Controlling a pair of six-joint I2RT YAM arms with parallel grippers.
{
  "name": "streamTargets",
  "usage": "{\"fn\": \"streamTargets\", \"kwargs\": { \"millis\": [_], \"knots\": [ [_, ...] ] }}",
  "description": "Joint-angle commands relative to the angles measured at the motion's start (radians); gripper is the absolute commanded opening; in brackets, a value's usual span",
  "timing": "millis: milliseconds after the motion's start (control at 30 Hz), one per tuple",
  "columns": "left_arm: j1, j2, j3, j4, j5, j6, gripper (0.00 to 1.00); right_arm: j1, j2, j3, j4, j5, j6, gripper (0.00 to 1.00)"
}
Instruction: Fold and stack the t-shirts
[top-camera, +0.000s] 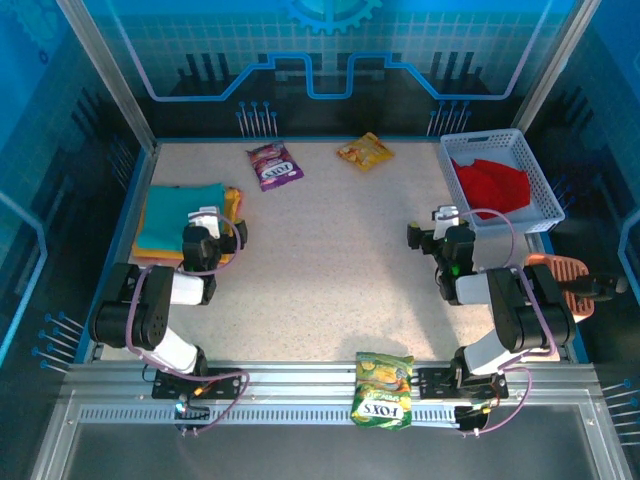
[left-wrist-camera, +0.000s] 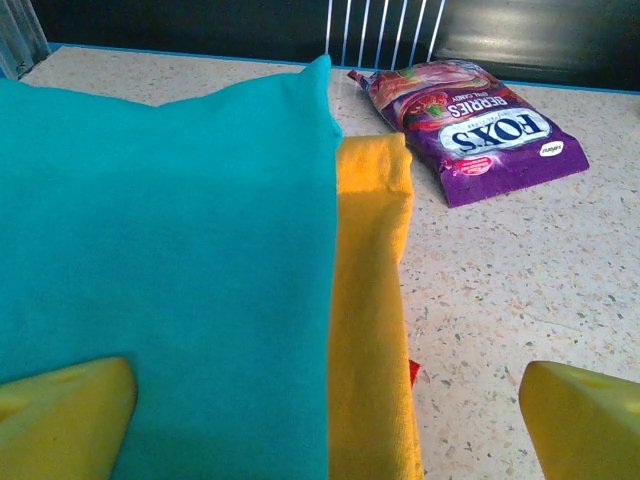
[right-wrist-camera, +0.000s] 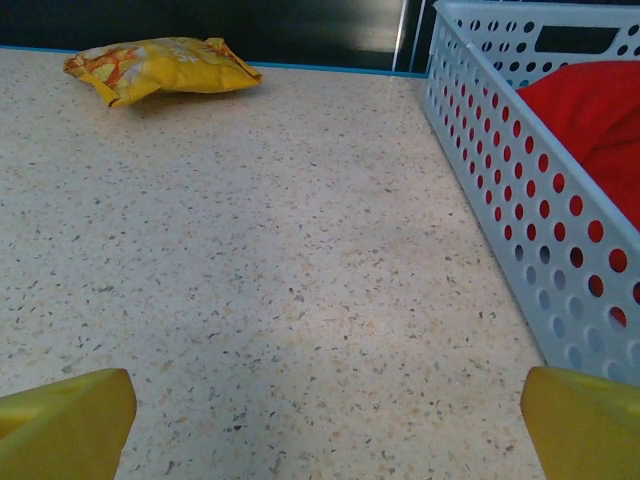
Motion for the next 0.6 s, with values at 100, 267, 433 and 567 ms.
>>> {"fn": "streamTargets", "kwargs": {
  "millis": [100,267,433,567],
  "knots": [
    [-0.003,-0.007,0.019,-0.017,0.025,0.008,0.99,0.009,0.005,0.014,0.022,0.031,-0.022,1.0],
    [-0.004,-0.006,0.019,-0.017,0.026,0.008,0.99,0.009,0.005,0.014,0.021,0.023,-0.025,1.0],
    [-0.003,-0.007,0.019,-0.016,0.026,0.008,0.99,0.009,0.005,0.015,0.02,0.022,-0.025,1.0],
    [-0.004,-0.006,0.019,-0.016,0.026,0.008,0.99,0.008,0.005,0.014,0.022,0.025,-0.026,0.99]
  ]
}}
